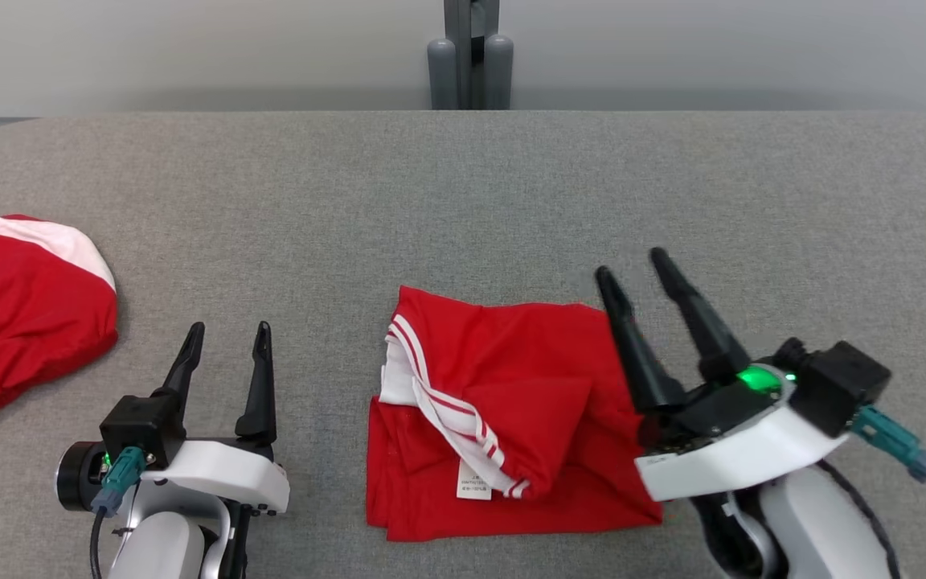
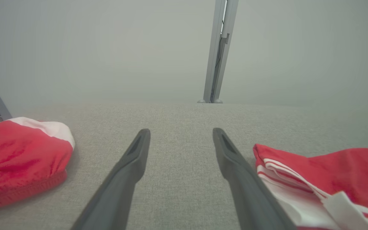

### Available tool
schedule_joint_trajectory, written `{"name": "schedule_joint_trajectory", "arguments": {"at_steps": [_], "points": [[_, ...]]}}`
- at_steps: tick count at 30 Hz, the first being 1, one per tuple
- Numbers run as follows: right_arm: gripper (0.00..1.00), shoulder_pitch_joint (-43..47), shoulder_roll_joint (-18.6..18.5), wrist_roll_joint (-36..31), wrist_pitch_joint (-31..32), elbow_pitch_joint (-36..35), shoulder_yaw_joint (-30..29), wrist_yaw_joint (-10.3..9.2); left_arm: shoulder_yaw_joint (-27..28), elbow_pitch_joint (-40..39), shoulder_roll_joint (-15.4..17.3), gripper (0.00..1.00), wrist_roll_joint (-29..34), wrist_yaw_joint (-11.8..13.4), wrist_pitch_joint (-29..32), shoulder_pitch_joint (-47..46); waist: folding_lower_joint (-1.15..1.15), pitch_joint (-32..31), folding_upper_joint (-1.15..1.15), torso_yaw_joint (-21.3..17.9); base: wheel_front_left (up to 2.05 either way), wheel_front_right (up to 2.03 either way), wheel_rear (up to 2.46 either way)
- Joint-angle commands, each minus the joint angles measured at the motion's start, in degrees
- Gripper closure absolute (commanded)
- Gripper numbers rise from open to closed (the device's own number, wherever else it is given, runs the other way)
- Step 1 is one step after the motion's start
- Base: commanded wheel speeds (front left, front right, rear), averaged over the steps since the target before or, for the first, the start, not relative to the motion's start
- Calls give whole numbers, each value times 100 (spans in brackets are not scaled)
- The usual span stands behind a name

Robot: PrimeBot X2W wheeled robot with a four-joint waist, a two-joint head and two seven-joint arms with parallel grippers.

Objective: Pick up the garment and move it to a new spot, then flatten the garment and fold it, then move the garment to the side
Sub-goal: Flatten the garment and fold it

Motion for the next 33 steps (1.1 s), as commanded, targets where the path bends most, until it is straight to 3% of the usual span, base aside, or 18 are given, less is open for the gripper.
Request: {"name": "schedule_joint_trajectory", "arguments": {"at_steps": [1,8,14,22,33], "points": [[0,129,-84,-188,12,-32,-311,1,45,-24,53,0,22,28,-17,61,0,-34,0,-20,0,0,0],[0,569,-352,-952,273,-9,-1640,1,133,-68,93,0,7,57,-18,155,0,-166,0,-80,0,0,0],[0,1054,-545,-1462,532,41,-2360,1,207,-100,146,0,-18,89,-17,286,0,-299,0,-159,0,0,0],[0,1538,-542,-1703,694,118,-2677,1,236,-94,170,0,-53,107,-17,456,0,-442,0,-232,0,0,0],[0,1555,-526,-1737,725,59,-2628,1,186,-149,197,0,-90,147,-3,413,0,-402,0,-237,0,0,0]]}}
